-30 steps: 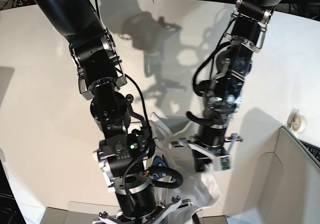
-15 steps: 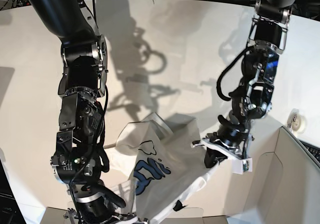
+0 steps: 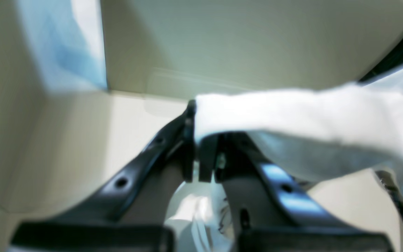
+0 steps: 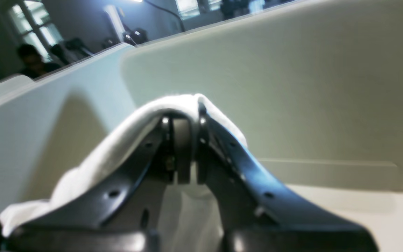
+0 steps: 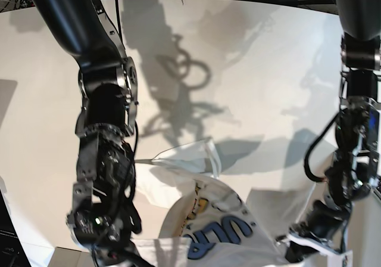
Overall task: Layout the t-shirt on the table in an organized manner, then fold the t-shirt properly
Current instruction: 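Spread the grippers apart, stretching the t-shirt open between them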
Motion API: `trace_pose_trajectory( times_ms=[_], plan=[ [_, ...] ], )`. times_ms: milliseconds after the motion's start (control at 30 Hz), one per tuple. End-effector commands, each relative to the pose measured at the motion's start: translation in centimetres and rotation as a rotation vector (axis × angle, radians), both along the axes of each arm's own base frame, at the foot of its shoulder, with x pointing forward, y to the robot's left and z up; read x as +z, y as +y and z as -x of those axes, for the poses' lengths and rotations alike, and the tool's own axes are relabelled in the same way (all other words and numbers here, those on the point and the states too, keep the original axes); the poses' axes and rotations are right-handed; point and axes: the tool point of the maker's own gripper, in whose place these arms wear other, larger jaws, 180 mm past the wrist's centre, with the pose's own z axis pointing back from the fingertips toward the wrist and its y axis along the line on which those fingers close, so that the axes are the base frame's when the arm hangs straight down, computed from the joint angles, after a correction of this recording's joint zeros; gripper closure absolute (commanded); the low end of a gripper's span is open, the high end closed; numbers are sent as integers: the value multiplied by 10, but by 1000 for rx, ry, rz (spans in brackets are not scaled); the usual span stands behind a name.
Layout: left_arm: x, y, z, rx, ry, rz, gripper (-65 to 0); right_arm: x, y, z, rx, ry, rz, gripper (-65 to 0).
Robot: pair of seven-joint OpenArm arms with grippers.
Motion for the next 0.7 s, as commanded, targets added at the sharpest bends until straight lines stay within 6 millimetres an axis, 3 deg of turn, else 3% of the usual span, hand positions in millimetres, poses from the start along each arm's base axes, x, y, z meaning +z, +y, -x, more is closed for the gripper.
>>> trace_pose_trajectory(
  times_ms=[0,100,233,333,400,500,633,667],
  plan=[
    [44,17,-3,42,-106,2,0,39,0,5,1,-97,-11,0],
    [81,41,-11,80,-149,26,0,57,3,-4,1,-103,2,0],
    [122,52,-14,26,-200,79,0,79,5,-6,3,-134,4,0],
    [146,66,-15,2,-239,130,0,87,4,-8,-4,-160,-7,0],
    [152,80,-13,-3,-254,144,0,92,7,-6,11,-163,-18,0],
    [176,84,-7,-28,-306,146,0,94,11,-6,49,-163,-58,0],
    [198,71,-5,-102,-347,88,0,103,16,-2,103,-186,-116,0],
    [195,69,-6,-117,-340,62,0,106,18,0,118,-189,-127,0]
  ],
)
